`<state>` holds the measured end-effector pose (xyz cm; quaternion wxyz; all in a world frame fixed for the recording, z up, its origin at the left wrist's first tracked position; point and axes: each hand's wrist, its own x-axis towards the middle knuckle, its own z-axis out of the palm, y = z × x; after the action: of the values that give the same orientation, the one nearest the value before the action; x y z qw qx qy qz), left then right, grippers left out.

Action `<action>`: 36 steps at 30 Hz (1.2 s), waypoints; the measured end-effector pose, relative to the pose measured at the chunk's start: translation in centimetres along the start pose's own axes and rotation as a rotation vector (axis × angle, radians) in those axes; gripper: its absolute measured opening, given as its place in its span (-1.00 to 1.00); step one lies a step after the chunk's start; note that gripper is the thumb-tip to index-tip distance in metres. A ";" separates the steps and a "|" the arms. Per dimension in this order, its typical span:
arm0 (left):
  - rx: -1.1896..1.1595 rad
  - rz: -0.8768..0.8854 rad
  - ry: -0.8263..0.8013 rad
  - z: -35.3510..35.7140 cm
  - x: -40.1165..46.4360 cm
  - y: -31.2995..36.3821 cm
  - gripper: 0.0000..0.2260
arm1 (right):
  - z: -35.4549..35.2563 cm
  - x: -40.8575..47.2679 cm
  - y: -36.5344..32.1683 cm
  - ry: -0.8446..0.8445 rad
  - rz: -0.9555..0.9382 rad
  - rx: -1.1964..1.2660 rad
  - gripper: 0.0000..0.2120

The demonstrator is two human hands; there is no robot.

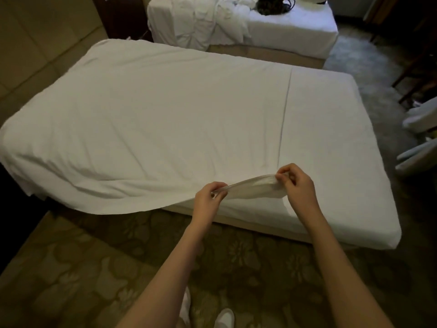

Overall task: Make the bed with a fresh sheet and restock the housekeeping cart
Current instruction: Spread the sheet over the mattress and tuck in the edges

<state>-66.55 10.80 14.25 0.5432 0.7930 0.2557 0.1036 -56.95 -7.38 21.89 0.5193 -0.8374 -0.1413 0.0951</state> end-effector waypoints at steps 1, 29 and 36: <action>0.009 0.000 -0.004 -0.1 0.7 -0.3 -0.89 | -0.2 0.5 0.0 0.017 -0.002 0.009 -0.87; 0.464 0.293 -0.262 10.8 50.6 12.1 -0.86 | -4.5 43.5 10.6 0.256 0.159 0.023 -0.67; 0.509 0.330 -0.309 22.0 69.0 7.7 -0.80 | -3.3 61.3 21.2 0.063 0.231 -0.234 -0.56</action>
<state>3.92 26.66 4.91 0.3362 0.9401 0.0566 0.0017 4.72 1.46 3.61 0.4082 -0.9054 -0.0377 0.1107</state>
